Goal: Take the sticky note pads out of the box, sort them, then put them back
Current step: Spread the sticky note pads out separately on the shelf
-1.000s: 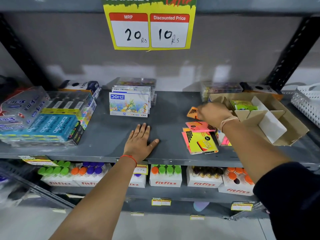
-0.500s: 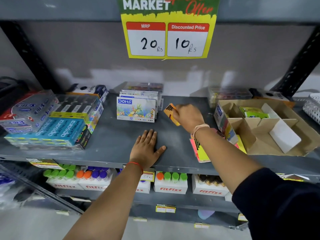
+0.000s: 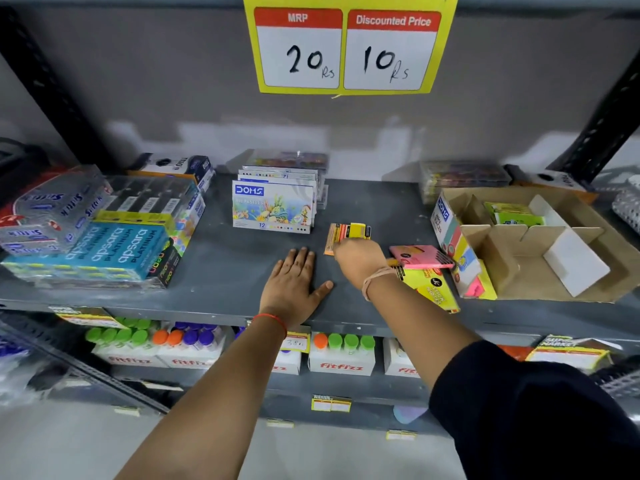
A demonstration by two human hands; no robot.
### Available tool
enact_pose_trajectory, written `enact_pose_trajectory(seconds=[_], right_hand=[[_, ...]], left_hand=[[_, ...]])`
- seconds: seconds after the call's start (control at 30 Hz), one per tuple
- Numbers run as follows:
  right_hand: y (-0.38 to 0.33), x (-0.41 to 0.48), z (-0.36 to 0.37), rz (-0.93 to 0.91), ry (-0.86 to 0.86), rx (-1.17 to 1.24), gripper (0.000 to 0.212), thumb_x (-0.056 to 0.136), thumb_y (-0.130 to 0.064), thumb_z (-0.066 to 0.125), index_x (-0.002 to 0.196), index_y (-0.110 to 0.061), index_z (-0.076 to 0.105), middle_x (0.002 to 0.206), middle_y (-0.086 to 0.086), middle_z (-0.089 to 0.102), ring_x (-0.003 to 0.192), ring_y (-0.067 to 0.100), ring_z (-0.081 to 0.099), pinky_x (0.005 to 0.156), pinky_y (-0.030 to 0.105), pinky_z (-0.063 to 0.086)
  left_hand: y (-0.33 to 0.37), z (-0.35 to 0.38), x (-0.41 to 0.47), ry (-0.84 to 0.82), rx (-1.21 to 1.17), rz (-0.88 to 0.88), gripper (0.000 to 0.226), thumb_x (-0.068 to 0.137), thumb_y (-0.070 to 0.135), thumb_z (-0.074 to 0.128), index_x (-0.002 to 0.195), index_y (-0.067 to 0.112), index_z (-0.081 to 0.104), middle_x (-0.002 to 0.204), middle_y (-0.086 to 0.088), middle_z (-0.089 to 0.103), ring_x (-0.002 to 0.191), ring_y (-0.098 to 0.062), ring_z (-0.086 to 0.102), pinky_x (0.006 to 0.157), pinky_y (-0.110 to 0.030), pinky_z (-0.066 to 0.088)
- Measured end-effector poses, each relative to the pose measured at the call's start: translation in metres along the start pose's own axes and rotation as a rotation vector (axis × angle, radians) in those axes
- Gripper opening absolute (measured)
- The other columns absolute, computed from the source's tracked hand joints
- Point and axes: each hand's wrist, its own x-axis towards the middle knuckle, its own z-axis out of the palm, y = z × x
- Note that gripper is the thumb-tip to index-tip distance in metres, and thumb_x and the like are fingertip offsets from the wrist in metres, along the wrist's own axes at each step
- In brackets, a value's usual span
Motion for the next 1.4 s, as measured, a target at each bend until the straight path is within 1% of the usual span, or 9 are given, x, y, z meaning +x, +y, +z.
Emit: enact_pose_trajectory(seconds=[0.17,0.3,0.4,0.7,0.9,1.03,1.17,1.27,1.4], right_hand=[[0.039,-0.008,-0.012,0.183,0.132,0.361,0.040,0.094,-0.020,0.048,0.133,-0.010,0.048,0.135,0.014,0.056,0.121,0.034,0.055,0.098,0.041,0.049],[0.094,-0.028,-0.021,0.385,-0.102,0.352,0.047,0.085,-0.050,0.055,0.101,-0.007,0.064,0.115,0.016,0.066,0.099,0.030,0.061,0.080,0.028,0.046],[0.104,-0.031,-0.015,0.405,-0.245,0.379,0.039,0.078,-0.048,0.062,0.086,-0.011,0.053,0.101,0.013,0.063,0.083,0.026,0.054,0.071,0.025,0.040],[0.106,-0.013,-0.008,0.498,-0.068,0.537,0.044,0.074,-0.050,0.062,0.056,-0.012,0.045,0.066,0.006,0.052,0.073,0.026,0.053,0.048,0.021,0.029],[0.100,0.014,-0.005,0.612,0.030,0.524,0.058,0.066,-0.050,0.068,0.107,-0.010,0.059,0.109,0.013,0.064,0.102,0.034,0.060,0.078,0.032,0.047],[0.093,0.017,0.023,0.605,-0.036,0.437,0.068,0.068,-0.055,0.067,0.119,-0.010,0.057,0.126,0.018,0.059,0.118,0.036,0.053,0.095,0.038,0.044],[0.099,0.009,0.014,0.479,-0.098,0.359,0.070,0.074,-0.063,0.061,0.120,-0.010,0.058,0.129,0.016,0.059,0.122,0.034,0.052,0.103,0.039,0.040],[0.111,-0.016,-0.015,0.294,-0.079,0.467,0.069,0.080,-0.050,0.064,0.136,-0.013,0.048,0.146,0.010,0.045,0.132,0.029,0.044,0.110,0.037,0.035],[0.106,-0.064,-0.032,0.033,-0.437,0.424,0.093,0.074,-0.029,0.077,0.149,-0.018,0.024,0.158,0.000,0.024,0.144,0.021,0.025,0.116,0.029,0.023]], left_hand=[[0.000,-0.001,-0.001,-0.010,0.004,-0.006,0.070,0.095,0.052,0.026,0.149,0.013,0.004,0.161,-0.003,0.002,0.149,-0.018,-0.002,0.121,-0.033,0.001],[0.001,-0.001,-0.002,-0.008,0.015,-0.007,0.070,0.095,0.053,0.025,0.149,0.013,0.005,0.161,-0.003,0.003,0.149,-0.018,-0.001,0.121,-0.032,0.000],[0.001,-0.001,-0.002,-0.014,0.021,-0.006,0.070,0.095,0.052,0.025,0.149,0.012,0.005,0.161,-0.003,0.002,0.149,-0.018,-0.002,0.121,-0.033,0.000],[0.000,-0.001,-0.002,-0.029,0.031,-0.008,0.070,0.095,0.052,0.023,0.149,0.012,0.002,0.161,-0.004,0.001,0.149,-0.019,-0.004,0.121,-0.033,-0.001],[-0.001,0.001,0.000,-0.021,0.032,-0.008,0.070,0.095,0.053,0.023,0.149,0.013,0.002,0.161,-0.003,0.000,0.149,-0.018,-0.005,0.121,-0.033,-0.002],[-0.002,0.002,0.000,-0.023,0.030,0.004,0.071,0.095,0.053,0.024,0.149,0.013,0.003,0.161,-0.003,0.000,0.149,-0.018,-0.004,0.121,-0.033,-0.001],[-0.003,0.002,0.001,-0.013,0.037,0.011,0.071,0.095,0.053,0.025,0.149,0.012,0.005,0.161,-0.004,0.003,0.149,-0.019,-0.001,0.121,-0.034,0.001],[-0.002,0.000,0.001,-0.013,0.041,0.007,0.071,0.095,0.052,0.025,0.149,0.012,0.005,0.161,-0.005,0.005,0.149,-0.020,0.000,0.122,-0.035,0.003],[-0.001,-0.002,0.000,-0.028,0.035,0.003,0.071,0.095,0.052,0.026,0.149,0.012,0.004,0.161,-0.005,0.003,0.149,-0.019,-0.001,0.121,-0.035,0.002]])
